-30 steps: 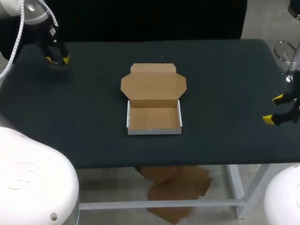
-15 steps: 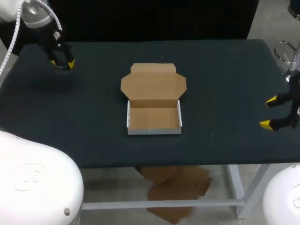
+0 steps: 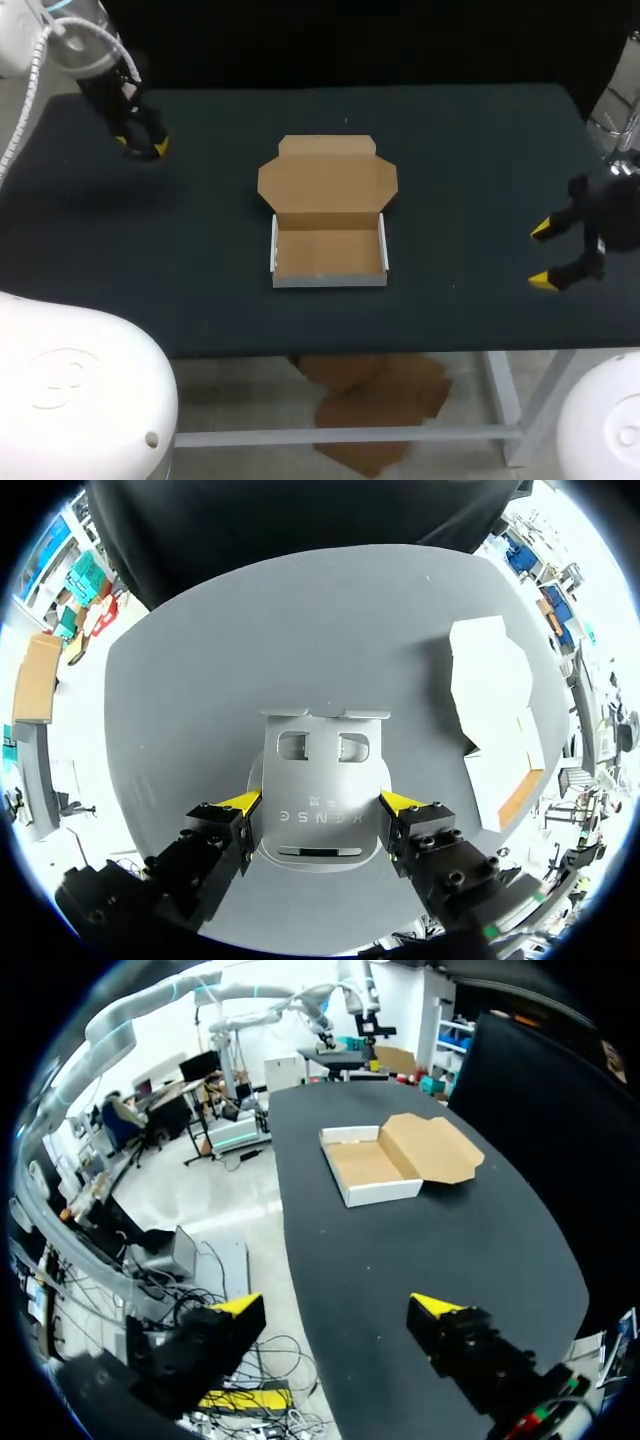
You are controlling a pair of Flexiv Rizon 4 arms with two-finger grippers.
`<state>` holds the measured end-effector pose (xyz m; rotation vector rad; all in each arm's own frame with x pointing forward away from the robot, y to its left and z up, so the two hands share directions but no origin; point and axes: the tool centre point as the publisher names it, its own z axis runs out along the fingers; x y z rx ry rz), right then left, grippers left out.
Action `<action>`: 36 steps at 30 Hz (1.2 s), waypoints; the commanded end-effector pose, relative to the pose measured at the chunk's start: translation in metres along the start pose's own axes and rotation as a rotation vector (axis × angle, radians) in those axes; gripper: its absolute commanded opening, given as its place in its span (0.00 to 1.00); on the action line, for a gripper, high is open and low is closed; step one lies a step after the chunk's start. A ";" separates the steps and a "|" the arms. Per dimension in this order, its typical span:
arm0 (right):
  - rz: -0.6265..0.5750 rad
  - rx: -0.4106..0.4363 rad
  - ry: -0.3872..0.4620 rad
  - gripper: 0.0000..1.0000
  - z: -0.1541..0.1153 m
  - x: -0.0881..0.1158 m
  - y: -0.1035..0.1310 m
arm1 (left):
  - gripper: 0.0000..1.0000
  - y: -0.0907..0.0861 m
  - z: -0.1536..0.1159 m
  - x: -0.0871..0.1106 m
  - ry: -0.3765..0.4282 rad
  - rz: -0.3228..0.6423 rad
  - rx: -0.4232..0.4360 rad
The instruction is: Assemble the packaging by folding the flat box into shape, placing the metal phone stand inside, and closing the box properly
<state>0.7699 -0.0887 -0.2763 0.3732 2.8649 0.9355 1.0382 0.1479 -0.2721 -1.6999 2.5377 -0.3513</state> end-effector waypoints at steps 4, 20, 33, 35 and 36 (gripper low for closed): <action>-0.012 0.019 0.018 1.00 0.020 -0.008 -0.001 | 0.00 0.006 0.000 0.010 -0.046 0.002 0.037; -0.015 0.041 -0.012 1.00 0.024 -0.010 -0.001 | 0.00 0.005 0.001 0.033 -0.040 0.027 0.039; -0.015 0.041 -0.012 1.00 0.024 -0.010 -0.001 | 0.00 0.015 -0.010 0.069 -0.034 0.051 0.044; -0.015 0.041 -0.012 1.00 0.024 -0.010 -0.001 | 0.00 0.018 -0.012 0.078 -0.038 0.051 0.045; -0.015 0.041 -0.012 1.00 0.024 -0.010 -0.001 | 0.00 0.020 -0.012 0.083 -0.041 0.052 0.045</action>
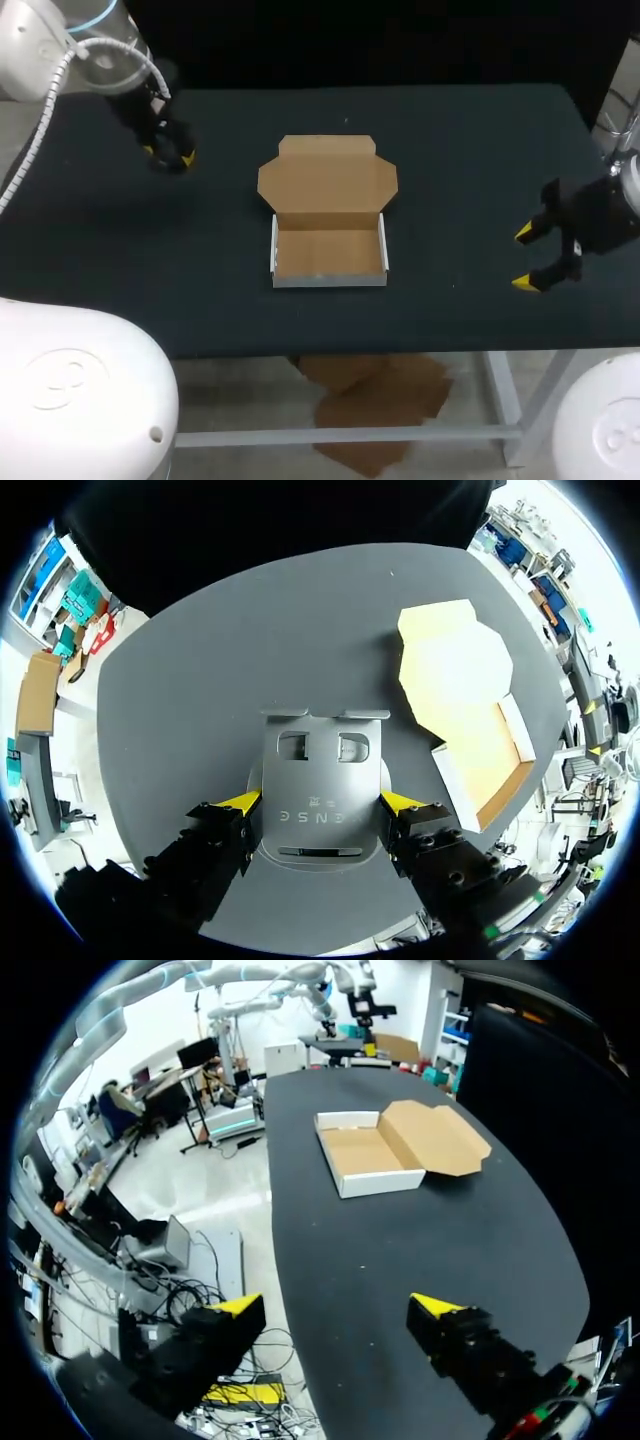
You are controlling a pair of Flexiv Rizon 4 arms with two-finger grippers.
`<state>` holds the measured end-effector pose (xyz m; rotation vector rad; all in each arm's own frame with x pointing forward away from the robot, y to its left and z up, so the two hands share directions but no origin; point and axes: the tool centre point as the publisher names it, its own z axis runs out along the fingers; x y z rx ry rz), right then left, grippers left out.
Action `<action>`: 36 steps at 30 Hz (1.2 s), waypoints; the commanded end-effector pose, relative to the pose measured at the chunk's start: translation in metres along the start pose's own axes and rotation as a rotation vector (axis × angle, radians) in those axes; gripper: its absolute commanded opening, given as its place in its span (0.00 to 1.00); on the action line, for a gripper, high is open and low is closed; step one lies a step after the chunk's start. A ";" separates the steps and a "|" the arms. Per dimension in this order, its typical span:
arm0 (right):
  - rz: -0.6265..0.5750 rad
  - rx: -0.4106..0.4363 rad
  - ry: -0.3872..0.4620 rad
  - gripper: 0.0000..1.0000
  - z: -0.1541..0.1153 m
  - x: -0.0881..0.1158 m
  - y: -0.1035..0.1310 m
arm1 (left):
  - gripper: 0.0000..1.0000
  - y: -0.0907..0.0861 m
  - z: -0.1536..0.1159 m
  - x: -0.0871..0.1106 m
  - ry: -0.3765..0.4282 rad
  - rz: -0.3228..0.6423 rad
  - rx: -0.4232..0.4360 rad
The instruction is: Assemble the packaging by folding the flat box into shape, placing the metal phone stand inside, and closing the box properly
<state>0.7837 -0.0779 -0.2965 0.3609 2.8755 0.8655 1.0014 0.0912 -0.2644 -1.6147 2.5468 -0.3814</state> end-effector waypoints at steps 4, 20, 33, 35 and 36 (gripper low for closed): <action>-0.001 -0.003 0.002 1.00 -0.001 0.000 0.000 | 0.00 0.012 -0.007 0.037 -0.033 0.005 0.012; -0.001 -0.003 0.002 1.00 -0.001 0.000 0.000 | 0.00 0.027 -0.011 0.112 -0.053 0.002 0.031; -0.001 -0.003 0.002 1.00 -0.001 0.000 0.000 | 0.00 0.023 -0.001 0.167 -0.051 0.045 0.028; -0.001 -0.003 0.002 1.00 -0.001 0.000 0.000 | 0.00 0.022 0.001 0.174 -0.052 0.053 0.029; -0.001 -0.003 0.002 1.00 -0.001 0.000 0.000 | 0.00 0.022 0.002 0.177 -0.049 0.059 0.029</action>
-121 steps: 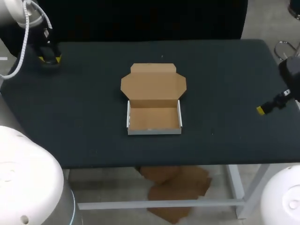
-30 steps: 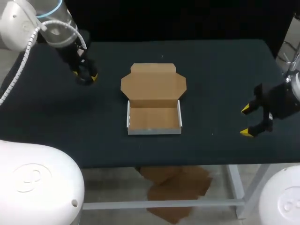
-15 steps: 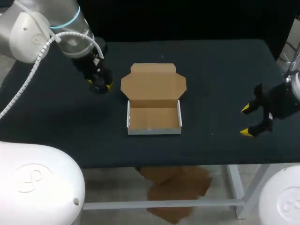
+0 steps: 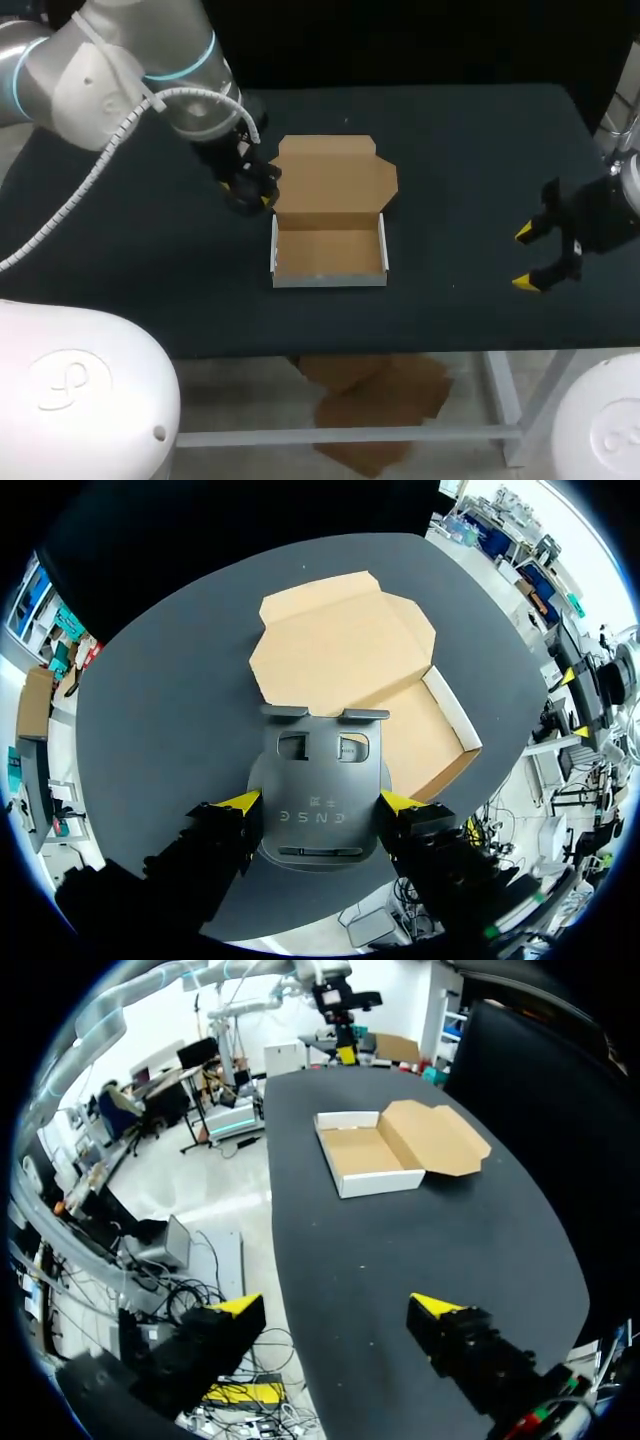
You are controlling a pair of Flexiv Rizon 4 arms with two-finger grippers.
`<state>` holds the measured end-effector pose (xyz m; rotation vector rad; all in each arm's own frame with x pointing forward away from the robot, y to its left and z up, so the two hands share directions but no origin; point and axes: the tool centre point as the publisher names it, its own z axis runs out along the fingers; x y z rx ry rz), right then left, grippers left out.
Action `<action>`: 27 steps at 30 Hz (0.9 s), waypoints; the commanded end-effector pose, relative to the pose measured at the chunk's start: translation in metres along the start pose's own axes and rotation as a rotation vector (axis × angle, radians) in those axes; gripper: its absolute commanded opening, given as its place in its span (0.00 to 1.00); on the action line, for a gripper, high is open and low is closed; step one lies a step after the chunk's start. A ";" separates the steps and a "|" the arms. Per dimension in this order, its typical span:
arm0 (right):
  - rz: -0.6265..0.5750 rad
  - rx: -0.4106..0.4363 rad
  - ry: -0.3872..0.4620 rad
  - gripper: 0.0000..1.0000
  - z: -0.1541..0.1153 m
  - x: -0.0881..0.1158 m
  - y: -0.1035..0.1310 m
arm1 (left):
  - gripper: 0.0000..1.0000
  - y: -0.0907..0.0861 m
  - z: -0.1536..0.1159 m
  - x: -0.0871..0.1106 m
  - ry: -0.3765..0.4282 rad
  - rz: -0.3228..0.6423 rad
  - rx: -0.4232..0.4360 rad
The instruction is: Assemble the packaging by folding the flat box into shape, placing the metal phone stand inside, and closing the box properly
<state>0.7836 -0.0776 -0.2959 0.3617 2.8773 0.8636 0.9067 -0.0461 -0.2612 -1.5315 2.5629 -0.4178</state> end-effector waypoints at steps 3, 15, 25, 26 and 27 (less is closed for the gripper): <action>-0.001 -0.004 0.001 1.00 0.000 0.000 -0.001 | 0.00 -0.006 0.007 0.022 -0.050 0.025 -0.010; -0.001 -0.004 0.001 1.00 0.000 0.000 -0.001 | 0.00 -0.014 0.027 0.055 -0.020 0.102 -0.015; -0.001 -0.004 0.001 1.00 0.000 0.000 -0.001 | 0.00 -0.015 0.051 0.076 0.015 0.137 -0.029; -0.001 -0.004 0.001 1.00 0.000 0.000 -0.001 | 0.00 -0.015 0.053 0.078 0.012 0.139 -0.029; -0.001 -0.004 0.001 1.00 0.000 0.000 -0.001 | 0.00 -0.016 0.055 0.080 0.010 0.140 -0.029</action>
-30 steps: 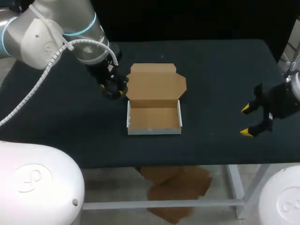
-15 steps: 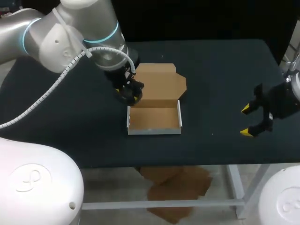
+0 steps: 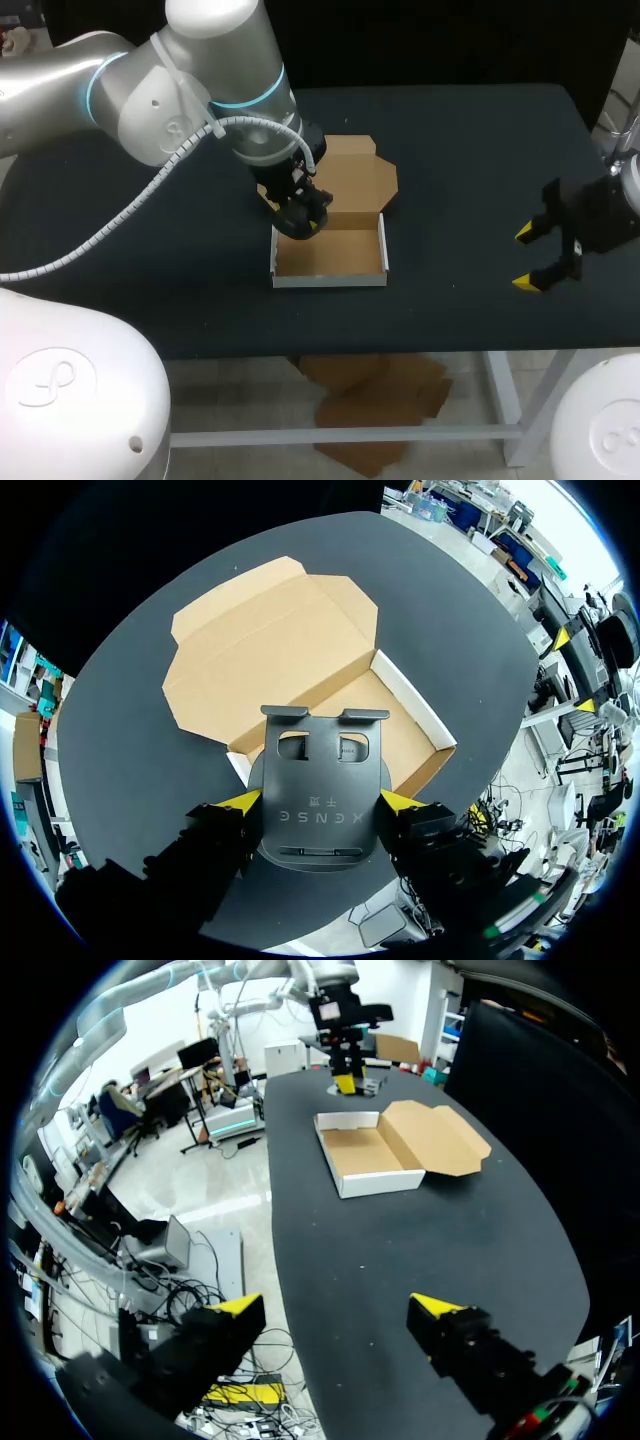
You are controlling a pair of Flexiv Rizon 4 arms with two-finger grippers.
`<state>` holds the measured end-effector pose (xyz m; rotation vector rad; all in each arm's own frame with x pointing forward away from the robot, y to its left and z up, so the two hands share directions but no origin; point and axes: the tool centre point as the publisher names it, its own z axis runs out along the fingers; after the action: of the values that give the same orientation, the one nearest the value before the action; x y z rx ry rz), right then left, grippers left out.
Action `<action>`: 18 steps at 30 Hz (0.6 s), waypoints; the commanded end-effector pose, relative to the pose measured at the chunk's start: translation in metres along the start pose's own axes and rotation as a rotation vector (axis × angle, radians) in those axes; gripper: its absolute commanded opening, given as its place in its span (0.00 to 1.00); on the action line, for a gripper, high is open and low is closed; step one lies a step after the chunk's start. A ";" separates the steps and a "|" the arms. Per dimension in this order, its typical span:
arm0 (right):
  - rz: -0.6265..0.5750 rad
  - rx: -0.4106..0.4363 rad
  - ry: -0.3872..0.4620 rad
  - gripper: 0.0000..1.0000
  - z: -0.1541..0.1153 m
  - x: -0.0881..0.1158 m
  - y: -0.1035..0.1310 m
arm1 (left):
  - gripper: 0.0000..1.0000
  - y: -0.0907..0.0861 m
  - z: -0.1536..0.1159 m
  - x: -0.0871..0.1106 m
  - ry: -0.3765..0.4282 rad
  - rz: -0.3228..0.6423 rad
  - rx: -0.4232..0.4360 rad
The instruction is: Assemble the packaging by folding the flat box into shape, placing the metal phone stand inside, and closing the box properly
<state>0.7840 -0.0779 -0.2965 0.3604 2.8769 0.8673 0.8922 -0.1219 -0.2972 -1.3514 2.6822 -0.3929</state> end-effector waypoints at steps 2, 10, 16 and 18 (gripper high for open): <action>-0.001 -0.002 0.000 1.00 -0.001 0.000 0.000 | 0.00 -0.007 0.015 0.010 -0.013 0.003 -0.008; -0.001 -0.002 0.000 1.00 -0.001 0.000 0.000 | 0.00 -0.011 0.034 0.024 0.000 0.024 0.001; -0.001 -0.002 0.000 1.00 -0.001 0.000 0.000 | 0.00 -0.012 0.049 0.030 0.019 0.046 0.017; -0.001 -0.002 0.000 1.00 -0.001 0.000 0.000 | 0.00 -0.012 0.054 0.031 0.018 0.052 0.019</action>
<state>0.7837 -0.0779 -0.2960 0.3609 2.8773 0.8652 0.8924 -0.1587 -0.3369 -1.2773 2.7170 -0.4287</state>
